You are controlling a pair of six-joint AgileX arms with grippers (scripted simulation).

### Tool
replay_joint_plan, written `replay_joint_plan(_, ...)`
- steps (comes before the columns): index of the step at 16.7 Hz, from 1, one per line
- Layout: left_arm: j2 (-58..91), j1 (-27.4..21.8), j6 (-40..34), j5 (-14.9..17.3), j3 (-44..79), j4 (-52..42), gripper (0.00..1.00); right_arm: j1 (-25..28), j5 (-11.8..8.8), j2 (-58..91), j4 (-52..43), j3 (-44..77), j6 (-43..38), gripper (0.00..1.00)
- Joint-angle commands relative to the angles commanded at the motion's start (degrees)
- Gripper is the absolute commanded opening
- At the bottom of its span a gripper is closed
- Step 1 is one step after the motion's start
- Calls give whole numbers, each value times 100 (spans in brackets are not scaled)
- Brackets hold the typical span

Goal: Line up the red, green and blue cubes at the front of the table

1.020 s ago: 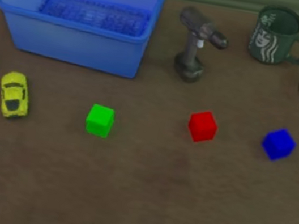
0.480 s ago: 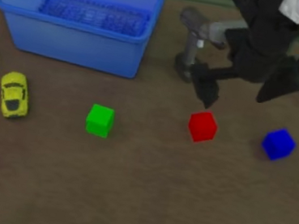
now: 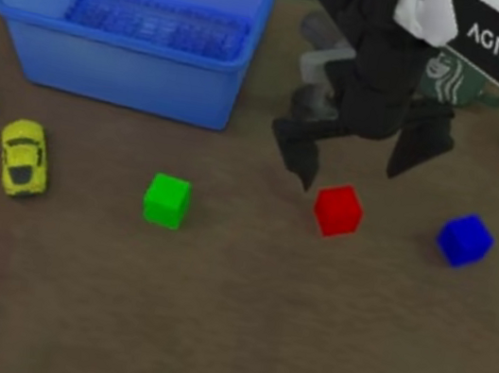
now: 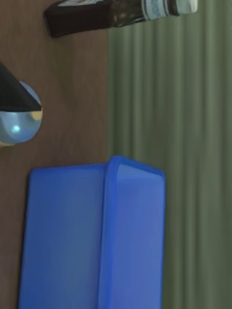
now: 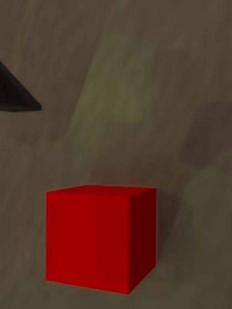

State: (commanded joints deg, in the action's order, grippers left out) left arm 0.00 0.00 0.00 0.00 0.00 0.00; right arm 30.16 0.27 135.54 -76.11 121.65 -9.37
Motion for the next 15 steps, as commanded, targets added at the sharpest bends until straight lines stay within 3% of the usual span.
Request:
replay_joint_plan(5, 0, 0, 0, 0, 0, 0, 100, -22, -1, 6, 106, -107, 11, 100)
replay_joint_plan(12, 0, 0, 0, 0, 0, 0, 100, 3, 4, 333, 1598, -1228, -8, 100)
replay_joint_plan(15, 0, 0, 0, 0, 0, 0, 100, 9, 5, 391, 1765, -1374, -13, 100)
